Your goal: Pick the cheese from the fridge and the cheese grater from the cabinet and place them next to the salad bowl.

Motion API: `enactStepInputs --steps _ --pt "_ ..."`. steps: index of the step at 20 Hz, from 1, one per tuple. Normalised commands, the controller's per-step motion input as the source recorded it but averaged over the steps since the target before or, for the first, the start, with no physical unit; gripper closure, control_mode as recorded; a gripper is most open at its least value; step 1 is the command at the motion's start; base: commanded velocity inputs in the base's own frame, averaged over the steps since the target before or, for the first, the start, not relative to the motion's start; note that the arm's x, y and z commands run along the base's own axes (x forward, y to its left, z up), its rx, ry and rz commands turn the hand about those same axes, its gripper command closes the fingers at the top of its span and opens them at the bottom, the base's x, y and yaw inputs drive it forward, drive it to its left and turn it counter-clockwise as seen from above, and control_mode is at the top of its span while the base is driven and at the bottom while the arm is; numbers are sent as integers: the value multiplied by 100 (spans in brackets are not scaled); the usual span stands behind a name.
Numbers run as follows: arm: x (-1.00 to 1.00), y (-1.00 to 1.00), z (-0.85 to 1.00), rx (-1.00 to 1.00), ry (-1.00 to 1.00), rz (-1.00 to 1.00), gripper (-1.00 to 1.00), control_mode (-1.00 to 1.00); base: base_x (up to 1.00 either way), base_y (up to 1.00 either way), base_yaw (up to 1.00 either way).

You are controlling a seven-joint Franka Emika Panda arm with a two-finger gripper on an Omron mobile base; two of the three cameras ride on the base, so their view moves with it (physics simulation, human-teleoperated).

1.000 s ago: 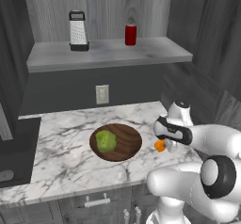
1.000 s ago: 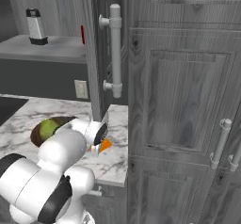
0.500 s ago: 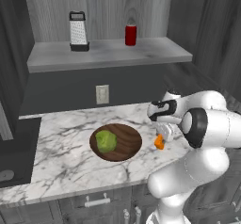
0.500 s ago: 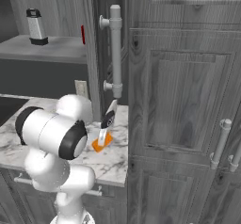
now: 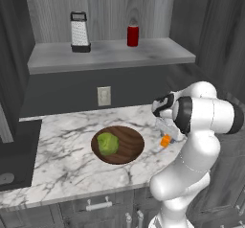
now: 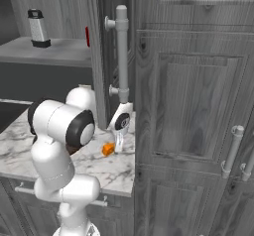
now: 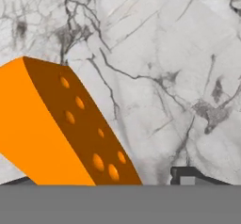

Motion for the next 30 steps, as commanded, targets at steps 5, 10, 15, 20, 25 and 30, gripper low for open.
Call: enactStepInputs --steps 5,10,15,20,25,30 --pt "-4 15 -12 -10 -2 19 -100 -100 0 0 0" --pt "-19 4 17 -5 -8 18 -100 -100 0 0 0" --pt "-30 1 21 -1 -11 17 -100 -100 0 0 0" --pt "-28 12 36 -5 -8 10 -100 -100 0 0 0" --pt "-40 6 70 0 -1 2 -100 -100 0 0 0" --pt "-43 1 45 0 0 0 -100 -100 0 0 0"
